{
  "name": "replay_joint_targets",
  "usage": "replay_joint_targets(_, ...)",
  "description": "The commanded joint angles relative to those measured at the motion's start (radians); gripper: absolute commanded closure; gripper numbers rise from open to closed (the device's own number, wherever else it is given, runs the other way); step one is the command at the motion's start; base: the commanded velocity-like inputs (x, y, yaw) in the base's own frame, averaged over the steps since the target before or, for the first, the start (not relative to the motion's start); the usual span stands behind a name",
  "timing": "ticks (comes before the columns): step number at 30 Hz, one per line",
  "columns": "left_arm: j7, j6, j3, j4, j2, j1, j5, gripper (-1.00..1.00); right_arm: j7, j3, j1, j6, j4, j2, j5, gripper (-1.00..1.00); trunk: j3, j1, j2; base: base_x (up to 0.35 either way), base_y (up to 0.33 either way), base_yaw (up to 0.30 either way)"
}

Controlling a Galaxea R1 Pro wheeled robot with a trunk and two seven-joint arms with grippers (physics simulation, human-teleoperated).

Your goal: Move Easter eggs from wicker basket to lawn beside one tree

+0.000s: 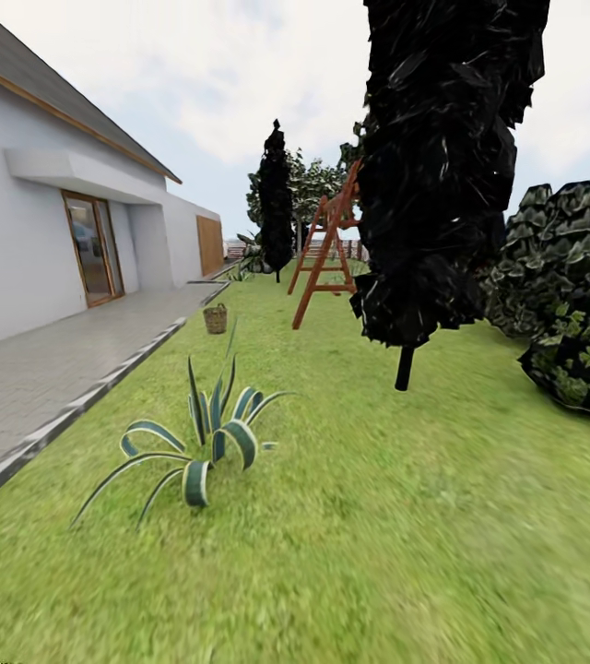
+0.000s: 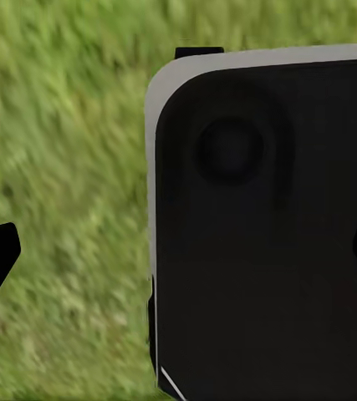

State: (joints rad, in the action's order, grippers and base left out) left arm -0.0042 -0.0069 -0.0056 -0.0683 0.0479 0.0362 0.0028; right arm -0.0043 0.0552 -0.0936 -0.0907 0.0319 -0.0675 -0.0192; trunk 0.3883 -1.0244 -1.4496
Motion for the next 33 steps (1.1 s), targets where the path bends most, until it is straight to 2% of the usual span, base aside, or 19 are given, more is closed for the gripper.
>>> replay_joint_targets(1,0.000,-0.001,-0.001,-0.002,0.000,0.001,0.000,-1.00,0.000,0.007,-0.001,-0.006,0.003,0.000,0.000,-1.00,0.001,-0.001,0.000,0.330,-0.117,0.228)
replay_joint_targets(12,0.000,-0.001,-0.001,-0.004,0.000,0.001,0.000,-1.00,0.002,0.008,-0.001,-0.006,0.003,0.002,0.005,-1.00,0.001,-0.001,0.000,0.319,-0.158,0.075)
replay_joint_targets(33,0.000,-0.001,-0.001,-0.002,0.000,0.001,0.000,-1.00,-0.002,0.008,-0.001,-0.006,0.003,0.002,0.001,-1.00,0.001,-0.001,0.000,0.278,-0.211,0.286)
